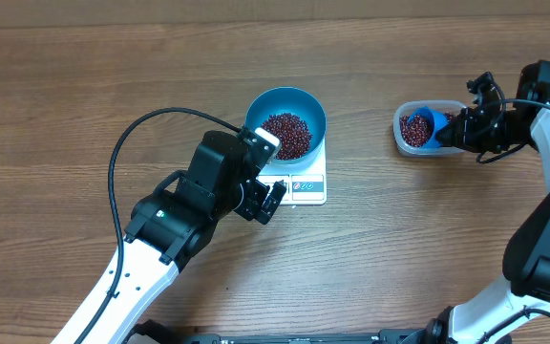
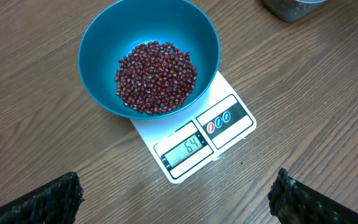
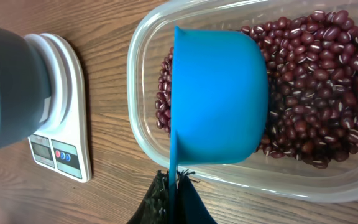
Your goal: Scoop item into bowl and weigh 150g on scale
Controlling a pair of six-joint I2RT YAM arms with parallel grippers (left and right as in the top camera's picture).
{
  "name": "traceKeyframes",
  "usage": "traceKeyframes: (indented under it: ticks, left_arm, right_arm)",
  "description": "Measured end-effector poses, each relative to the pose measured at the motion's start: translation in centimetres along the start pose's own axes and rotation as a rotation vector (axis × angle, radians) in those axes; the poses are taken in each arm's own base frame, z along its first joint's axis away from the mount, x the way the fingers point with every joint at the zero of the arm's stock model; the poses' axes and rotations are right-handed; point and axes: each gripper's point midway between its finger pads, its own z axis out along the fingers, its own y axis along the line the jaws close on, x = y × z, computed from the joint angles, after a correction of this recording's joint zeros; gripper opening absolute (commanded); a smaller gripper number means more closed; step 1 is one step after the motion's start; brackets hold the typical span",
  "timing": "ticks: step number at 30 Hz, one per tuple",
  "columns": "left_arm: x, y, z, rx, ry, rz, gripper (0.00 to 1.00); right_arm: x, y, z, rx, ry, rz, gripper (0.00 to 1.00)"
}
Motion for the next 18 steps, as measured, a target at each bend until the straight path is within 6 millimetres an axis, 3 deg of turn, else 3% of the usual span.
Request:
traceKeyframes:
  ticks: [8,18]
  left_arm:
    - [0.0,0.0,0.0,0.000,0.000,0.000,0.99]
    - [0.0,0.0,0.0,0.000,0.000,0.000,0.99]
  right_arm:
    - [-0.3,-0.1,-0.6,-0.047,-0.030,0.025,0.04]
    - [-0.7,-1.6,-2.6,-0.113,-0.105,0.085,0.04]
